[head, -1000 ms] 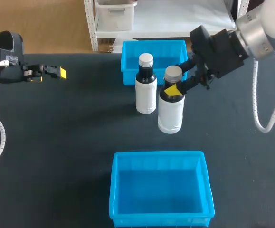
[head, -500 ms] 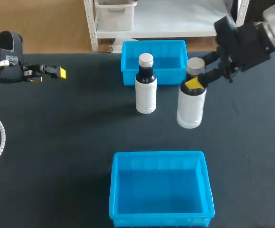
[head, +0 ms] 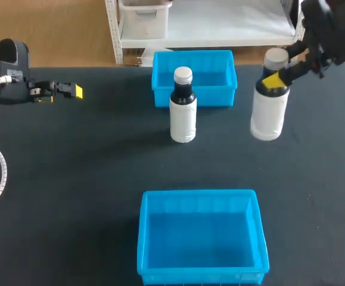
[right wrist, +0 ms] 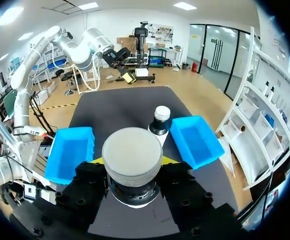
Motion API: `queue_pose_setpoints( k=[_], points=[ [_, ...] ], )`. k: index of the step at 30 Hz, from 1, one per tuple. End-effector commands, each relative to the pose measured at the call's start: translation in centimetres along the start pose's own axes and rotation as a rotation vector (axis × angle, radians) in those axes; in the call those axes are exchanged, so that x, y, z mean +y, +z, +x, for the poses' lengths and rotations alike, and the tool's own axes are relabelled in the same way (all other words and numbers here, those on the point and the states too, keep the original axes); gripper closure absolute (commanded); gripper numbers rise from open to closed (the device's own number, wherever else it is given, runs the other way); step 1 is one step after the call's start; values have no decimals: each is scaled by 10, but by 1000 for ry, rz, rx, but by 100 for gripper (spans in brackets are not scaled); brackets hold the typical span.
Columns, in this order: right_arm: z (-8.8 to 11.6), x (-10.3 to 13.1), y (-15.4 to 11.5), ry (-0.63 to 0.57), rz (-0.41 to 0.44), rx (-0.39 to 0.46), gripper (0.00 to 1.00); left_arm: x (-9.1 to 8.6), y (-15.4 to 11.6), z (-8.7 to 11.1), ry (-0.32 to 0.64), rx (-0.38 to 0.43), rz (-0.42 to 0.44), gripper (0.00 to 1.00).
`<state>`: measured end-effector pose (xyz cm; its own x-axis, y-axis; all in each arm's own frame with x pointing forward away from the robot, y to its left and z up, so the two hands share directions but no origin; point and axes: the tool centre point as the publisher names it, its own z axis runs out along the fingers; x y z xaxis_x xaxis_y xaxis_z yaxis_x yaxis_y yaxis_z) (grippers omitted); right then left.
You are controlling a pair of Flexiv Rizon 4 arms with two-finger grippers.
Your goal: Pick up the bottle, and place it in the far bin if it is heavy, or in the near bin if it is light.
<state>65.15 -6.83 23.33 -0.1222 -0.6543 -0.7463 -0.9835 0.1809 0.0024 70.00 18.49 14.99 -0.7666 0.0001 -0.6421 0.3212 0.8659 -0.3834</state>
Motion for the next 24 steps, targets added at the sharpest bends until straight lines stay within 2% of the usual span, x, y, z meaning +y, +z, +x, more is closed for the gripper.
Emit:
queue_pose_setpoints(
  k=[1,13,19,24],
  points=[
    [-4,-28,-4,-8,-33,0,100,0,0,0,0,0,0,0],
    [-12,-111,-6,-45,-56,-1,100,0,0,0,0,0,0,0],
    [-15,-153,2,-51,-82,-13,100,0,0,0,0,0,0,0],
    [-25,-175,15,-59,-95,-29,100,0,0,0,0,0,0,0]
  ],
)
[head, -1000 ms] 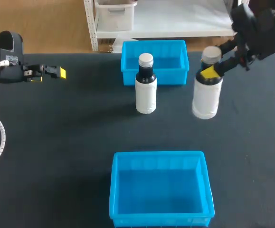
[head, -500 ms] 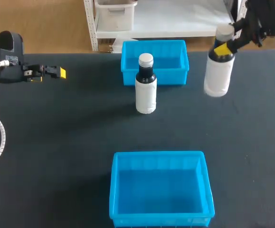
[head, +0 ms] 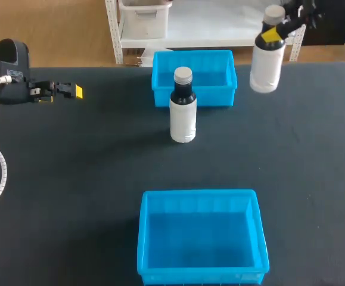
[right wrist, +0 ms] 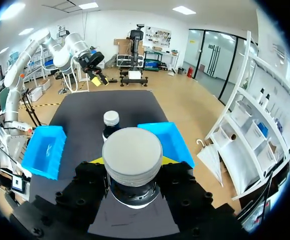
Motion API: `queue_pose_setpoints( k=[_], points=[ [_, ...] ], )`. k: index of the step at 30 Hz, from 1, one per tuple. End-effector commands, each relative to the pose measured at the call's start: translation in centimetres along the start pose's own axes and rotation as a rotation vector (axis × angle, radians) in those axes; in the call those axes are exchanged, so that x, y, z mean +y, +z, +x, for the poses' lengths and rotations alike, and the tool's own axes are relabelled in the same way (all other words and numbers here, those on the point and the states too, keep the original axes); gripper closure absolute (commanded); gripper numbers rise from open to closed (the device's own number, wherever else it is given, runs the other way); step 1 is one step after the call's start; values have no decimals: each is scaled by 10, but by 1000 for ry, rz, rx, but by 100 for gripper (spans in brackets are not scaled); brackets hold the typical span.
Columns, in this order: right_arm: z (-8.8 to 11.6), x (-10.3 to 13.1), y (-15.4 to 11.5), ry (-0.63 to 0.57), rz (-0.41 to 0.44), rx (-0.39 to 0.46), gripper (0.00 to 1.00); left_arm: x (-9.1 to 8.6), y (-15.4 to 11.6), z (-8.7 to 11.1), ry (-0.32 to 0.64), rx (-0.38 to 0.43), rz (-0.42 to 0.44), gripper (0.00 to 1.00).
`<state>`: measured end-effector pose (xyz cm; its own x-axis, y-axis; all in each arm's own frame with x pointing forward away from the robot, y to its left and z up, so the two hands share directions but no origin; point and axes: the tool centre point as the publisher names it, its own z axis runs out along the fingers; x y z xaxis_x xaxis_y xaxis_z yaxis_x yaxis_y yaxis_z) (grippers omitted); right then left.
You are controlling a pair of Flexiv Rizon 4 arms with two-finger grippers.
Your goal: Pick up the bottle, and place it in the far bin if it is heavy, or in the near bin if it is light.
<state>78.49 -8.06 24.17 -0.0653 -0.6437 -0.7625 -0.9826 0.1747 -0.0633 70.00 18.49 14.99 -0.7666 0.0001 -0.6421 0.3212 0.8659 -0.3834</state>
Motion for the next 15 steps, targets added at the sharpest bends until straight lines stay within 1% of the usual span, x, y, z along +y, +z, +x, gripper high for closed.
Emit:
queue_pose_setpoints(
  k=[1,7,15],
  points=[
    [-10,-45,17,-5,-136,-8,100,0,0,0,0,0,0,0],
    [-26,-62,42,-13,-160,-17,100,0,0,0,0,0,0,0],
    [-54,-86,75,-20,-165,-22,100,0,0,0,0,0,0,0]
  ],
)
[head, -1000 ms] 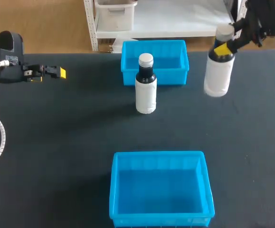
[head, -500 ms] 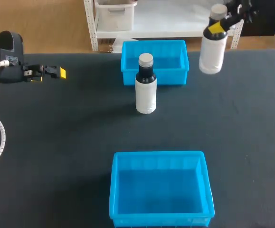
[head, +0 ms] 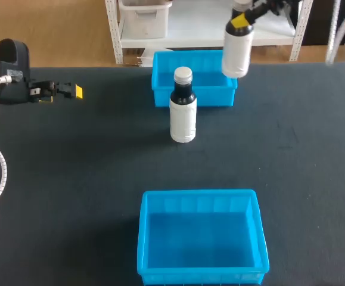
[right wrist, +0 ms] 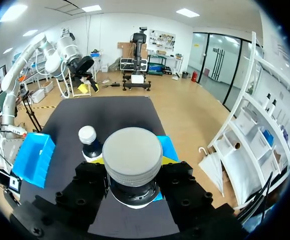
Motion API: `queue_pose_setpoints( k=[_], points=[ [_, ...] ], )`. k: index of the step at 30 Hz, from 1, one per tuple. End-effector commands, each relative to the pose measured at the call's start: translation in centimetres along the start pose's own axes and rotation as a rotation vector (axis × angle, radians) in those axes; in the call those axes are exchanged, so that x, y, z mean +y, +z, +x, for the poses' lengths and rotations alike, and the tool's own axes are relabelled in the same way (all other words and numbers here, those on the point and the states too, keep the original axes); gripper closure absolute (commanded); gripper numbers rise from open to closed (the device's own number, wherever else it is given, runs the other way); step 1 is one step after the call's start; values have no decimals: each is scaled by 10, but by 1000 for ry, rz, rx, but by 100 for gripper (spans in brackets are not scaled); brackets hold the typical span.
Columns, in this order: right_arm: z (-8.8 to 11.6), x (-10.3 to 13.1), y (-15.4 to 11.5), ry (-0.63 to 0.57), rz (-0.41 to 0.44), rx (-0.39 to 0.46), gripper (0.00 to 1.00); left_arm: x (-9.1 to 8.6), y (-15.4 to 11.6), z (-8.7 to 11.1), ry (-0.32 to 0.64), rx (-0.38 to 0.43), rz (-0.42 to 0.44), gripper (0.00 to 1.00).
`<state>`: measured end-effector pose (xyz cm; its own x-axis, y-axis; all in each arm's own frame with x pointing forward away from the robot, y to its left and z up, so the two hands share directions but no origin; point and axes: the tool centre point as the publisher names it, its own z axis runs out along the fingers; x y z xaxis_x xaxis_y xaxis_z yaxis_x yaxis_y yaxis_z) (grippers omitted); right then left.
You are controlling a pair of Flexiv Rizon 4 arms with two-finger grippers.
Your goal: Pick up the bottle, and place it in the far bin if it is heavy, or in the near bin if it is light.
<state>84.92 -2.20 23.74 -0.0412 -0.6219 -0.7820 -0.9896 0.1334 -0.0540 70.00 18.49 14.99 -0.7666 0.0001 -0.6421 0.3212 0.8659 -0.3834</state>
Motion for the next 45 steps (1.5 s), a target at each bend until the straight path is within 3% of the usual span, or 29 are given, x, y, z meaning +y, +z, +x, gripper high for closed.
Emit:
queue_pose_setpoints(
  k=[1,14,23,36,45],
  points=[
    [-18,-37,21,1,-131,6,100,0,0,0,0,0,0,0],
    [-49,-54,100,-26,-215,-3,100,0,0,0,0,0,0,0],
    [-43,-56,146,-29,-276,3,100,0,0,0,0,0,0,0],
    [-36,-60,174,-22,-310,-27,100,0,0,0,0,0,0,0],
    [-20,-65,183,14,-322,-33,100,0,0,0,0,0,0,0]
  ],
)
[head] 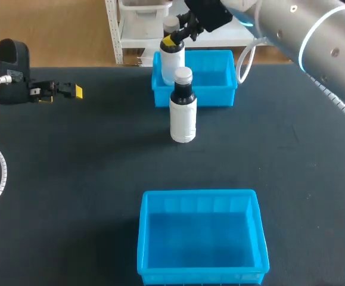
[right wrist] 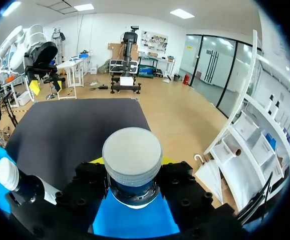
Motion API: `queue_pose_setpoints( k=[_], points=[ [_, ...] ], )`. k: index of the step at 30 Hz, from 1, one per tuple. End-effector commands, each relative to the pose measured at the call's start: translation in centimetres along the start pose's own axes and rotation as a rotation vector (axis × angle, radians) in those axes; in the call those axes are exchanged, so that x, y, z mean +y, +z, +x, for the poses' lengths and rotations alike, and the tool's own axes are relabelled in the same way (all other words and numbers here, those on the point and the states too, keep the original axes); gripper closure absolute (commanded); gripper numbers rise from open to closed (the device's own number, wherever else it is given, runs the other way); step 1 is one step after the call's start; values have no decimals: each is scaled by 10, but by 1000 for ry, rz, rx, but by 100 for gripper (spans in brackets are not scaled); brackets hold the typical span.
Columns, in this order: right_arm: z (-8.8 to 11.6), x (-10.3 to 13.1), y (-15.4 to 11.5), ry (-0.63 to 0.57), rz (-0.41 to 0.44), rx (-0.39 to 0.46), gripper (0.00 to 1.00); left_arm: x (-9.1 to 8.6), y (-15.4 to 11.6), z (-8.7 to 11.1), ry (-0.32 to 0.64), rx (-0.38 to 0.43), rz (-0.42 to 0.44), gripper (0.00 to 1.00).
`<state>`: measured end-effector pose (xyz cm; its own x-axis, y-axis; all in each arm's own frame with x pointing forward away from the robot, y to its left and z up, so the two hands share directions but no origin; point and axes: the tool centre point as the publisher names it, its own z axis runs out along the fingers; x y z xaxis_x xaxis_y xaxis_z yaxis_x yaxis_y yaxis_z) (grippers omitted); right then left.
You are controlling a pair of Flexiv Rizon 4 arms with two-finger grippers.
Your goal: Pick up the bottle, and place it in the far bin if it is heavy, or in the near bin if it is light.
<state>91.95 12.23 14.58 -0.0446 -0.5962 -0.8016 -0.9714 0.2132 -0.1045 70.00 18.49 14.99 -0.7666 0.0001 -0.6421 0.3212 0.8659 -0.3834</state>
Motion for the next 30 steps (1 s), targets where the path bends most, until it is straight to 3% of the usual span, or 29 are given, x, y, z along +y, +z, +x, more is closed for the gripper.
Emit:
queue_pose_setpoints(
  k=[1,20,26,27,30],
  points=[
    [2,-19,8,15,-419,-1,100,0,0,0,0,0,0,0],
    [14,-17,26,85,-450,-11,100,0,0,0,0,0,0,0],
    [18,-18,30,108,-457,-6,56,0,0,0,0,0,0,0],
    [18,-19,31,112,-457,-4,0,0,0,0,0,0,0,0],
    [18,-20,29,116,-454,-1,0,0,0,0,0,0,0,0]
  ],
)
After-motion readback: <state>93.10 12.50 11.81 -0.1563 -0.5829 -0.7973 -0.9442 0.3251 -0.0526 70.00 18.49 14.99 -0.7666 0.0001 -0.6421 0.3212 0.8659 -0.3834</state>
